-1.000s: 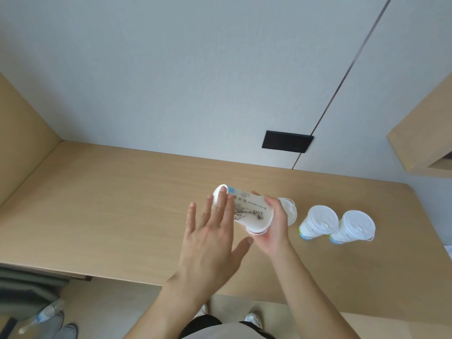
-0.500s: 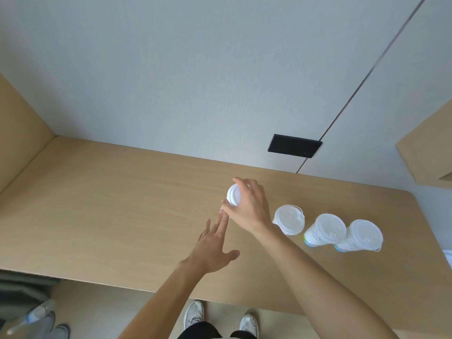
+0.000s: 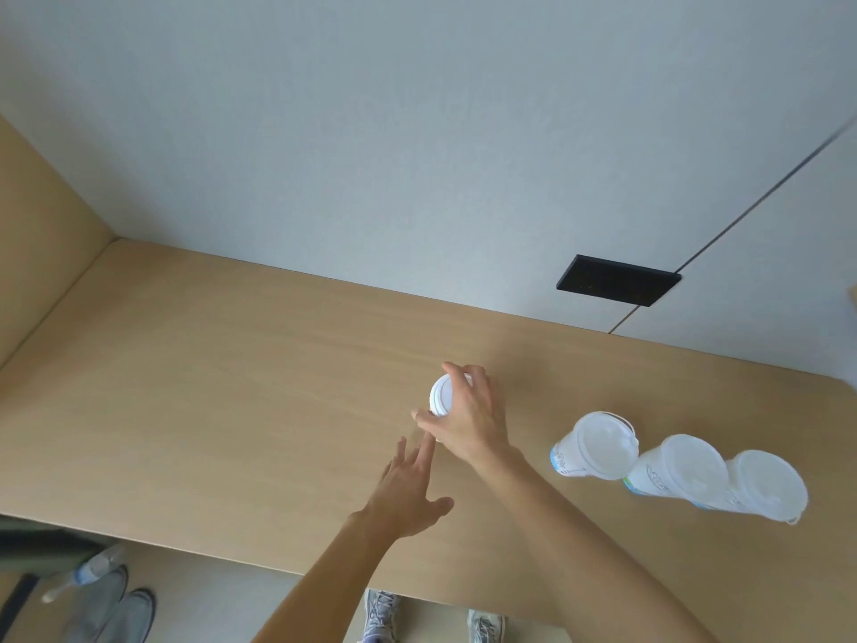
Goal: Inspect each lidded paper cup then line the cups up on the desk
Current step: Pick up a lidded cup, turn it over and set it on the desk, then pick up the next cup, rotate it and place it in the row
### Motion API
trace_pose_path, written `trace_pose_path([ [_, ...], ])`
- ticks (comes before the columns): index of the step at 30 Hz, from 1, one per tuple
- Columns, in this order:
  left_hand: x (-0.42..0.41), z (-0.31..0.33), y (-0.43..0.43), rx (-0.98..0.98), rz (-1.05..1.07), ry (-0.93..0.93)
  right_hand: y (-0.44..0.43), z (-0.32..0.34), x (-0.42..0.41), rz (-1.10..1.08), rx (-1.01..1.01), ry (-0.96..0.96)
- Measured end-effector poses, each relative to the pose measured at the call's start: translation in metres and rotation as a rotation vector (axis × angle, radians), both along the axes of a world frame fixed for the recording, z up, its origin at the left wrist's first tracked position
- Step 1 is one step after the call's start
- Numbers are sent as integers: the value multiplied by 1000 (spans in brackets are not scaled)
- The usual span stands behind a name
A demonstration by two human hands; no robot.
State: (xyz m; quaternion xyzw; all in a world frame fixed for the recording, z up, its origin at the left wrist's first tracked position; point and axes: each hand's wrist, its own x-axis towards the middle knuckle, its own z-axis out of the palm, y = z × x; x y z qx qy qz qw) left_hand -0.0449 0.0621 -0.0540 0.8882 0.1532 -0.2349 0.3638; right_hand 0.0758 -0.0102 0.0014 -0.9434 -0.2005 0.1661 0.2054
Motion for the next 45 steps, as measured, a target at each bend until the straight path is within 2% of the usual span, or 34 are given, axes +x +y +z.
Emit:
trace_pose_path([
  [10, -4, -9, 6, 55, -12, -6, 8, -13, -9, 22, -59, -126],
  [19, -19, 19, 26, 186, 74, -40, -8, 7, -10, 83, -75, -37],
  [23, -14, 62, 28, 302, 78, -154, -55, 26, 6, 96, -14, -84],
  [26, 6, 92, -1, 365, -11, -316, -115, 38, 23, 112, -51, -107],
  [28, 23, 104, -32, 362, -104, -434, -153, 42, 35, 96, -107, -100],
  [30, 40, 106, -67, 310, -192, -462, -183, 46, 46, 71, -157, -89],
  [38, 90, 64, -143, 441, -310, -21, -224, 35, 67, 133, -258, 8],
  [45, 90, 55, -157, 471, -310, 42, -219, 19, 68, 195, -236, 26],
])
